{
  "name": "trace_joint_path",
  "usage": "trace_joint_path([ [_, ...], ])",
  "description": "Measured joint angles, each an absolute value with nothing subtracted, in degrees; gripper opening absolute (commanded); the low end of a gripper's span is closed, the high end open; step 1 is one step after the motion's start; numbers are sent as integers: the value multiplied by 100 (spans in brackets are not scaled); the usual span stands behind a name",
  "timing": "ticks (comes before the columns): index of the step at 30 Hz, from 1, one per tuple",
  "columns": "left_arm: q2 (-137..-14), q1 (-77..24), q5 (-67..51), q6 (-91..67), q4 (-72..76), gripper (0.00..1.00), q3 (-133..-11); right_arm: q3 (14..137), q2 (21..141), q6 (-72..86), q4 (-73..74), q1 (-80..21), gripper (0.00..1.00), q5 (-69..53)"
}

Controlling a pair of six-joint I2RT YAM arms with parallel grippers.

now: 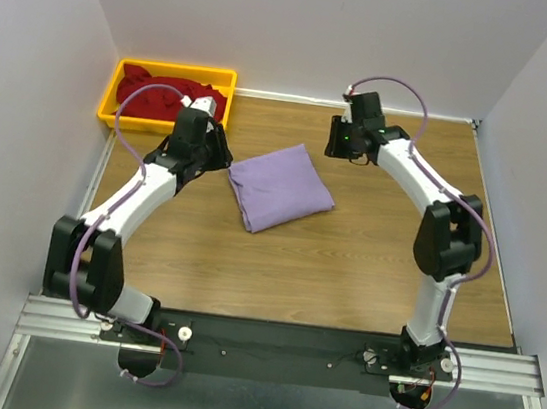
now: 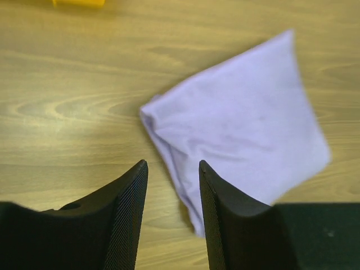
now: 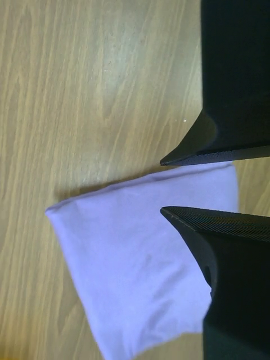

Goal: Fold and stack the t-shirts
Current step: Fold the tshirt

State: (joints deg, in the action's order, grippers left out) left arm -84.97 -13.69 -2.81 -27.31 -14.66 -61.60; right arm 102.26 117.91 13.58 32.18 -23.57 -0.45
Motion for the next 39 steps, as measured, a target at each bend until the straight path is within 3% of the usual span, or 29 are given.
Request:
trace_joint_path([
  [4,-7708,-1728,-499,-2899,-770,42,-5557,9332,10993,1472,2460,-2126,41,-827],
  [9,-8204,-2023,-1284,-3306,110,29,-4880,9024,11135,1813,1398,-2051,41,-2333],
  [12,-8934,-1979,-1525,-3474,408,25,-4901,9030,11638,2191,740,-2071,41,-3173],
  [13,-9159,-1949,-1581,-3520,464,19,-4995,9100,11902,2368,499,-2088,41,-3444],
  [22,-10648,-1160,-1907,-3885,1260,11,-5961,10519,14103,3706,-854,-2016,41,-4451],
  [28,-11253,-740,-2095,-4169,1476,11,-6053,10667,14842,4825,-1933,-1691,41,-4768],
  [34,-11345,-578,-2206,-4171,1514,12,-6246,10221,14706,5227,-2532,-1367,42,-4812],
  [39,-11340,-478,-2375,-4156,1496,23,-6357,9330,13937,5317,-2663,-1251,44,-4834],
])
